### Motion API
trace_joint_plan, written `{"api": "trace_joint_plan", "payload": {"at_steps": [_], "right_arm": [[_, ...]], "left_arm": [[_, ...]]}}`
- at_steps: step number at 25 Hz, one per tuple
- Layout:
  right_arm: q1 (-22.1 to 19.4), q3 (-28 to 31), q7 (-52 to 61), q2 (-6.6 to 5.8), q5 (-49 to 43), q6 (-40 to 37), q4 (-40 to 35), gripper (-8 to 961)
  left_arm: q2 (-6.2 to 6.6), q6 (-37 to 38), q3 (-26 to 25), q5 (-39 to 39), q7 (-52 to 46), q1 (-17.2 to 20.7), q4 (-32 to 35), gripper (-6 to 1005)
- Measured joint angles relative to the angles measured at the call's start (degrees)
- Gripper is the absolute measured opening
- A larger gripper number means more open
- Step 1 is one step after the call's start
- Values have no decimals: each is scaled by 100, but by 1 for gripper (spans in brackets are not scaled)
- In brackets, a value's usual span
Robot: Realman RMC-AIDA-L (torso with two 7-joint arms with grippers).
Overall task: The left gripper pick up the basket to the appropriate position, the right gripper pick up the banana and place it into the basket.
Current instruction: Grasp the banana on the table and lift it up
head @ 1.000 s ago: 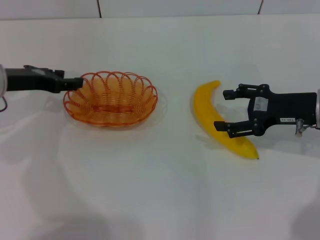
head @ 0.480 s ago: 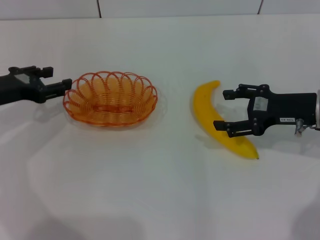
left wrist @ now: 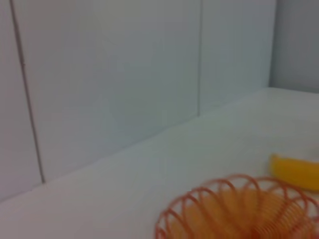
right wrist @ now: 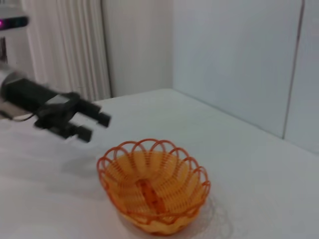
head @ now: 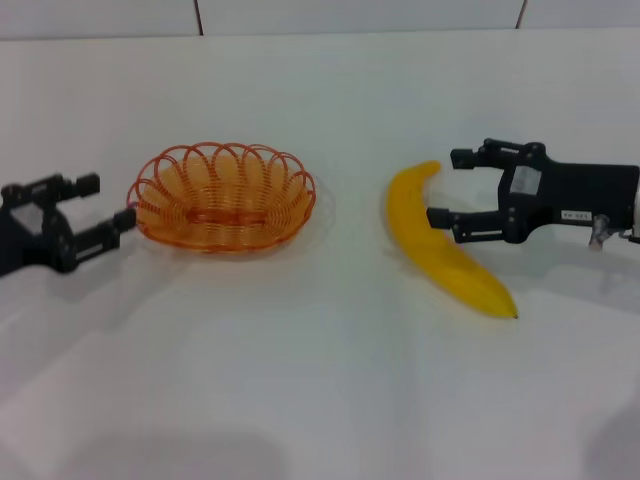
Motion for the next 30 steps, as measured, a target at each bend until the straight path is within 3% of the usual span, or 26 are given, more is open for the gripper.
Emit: {"api": "trace_joint_plan", "payload": {"at_steps": [5, 9, 13, 18, 23, 30], "right_arm": [[-20, -7, 68, 19, 69, -23, -139, 904], [-174, -182, 260, 98, 82, -78, -719, 904], [-416, -927, 1023, 123, 85, 172, -1538, 904], [-903, -2288, 2379, 92, 25, 683, -2901, 904], [-1074, -3277, 3783, 66, -621, 668, -4035, 904], [-995, -3829, 4714, 61, -1482, 540, -4329, 904]], "left_arm": [[7, 68, 7, 7, 271, 162, -139, 661], [22, 6, -47, 26, 512, 191, -349, 662], [13, -24, -49, -8, 629, 146, -377, 662], [17, -74, -53, -13, 664, 139, -424, 662], [22, -266, -62, -16, 730, 178, -444, 662], [9, -317, -63, -149, 1009, 138, -654, 662]]}}
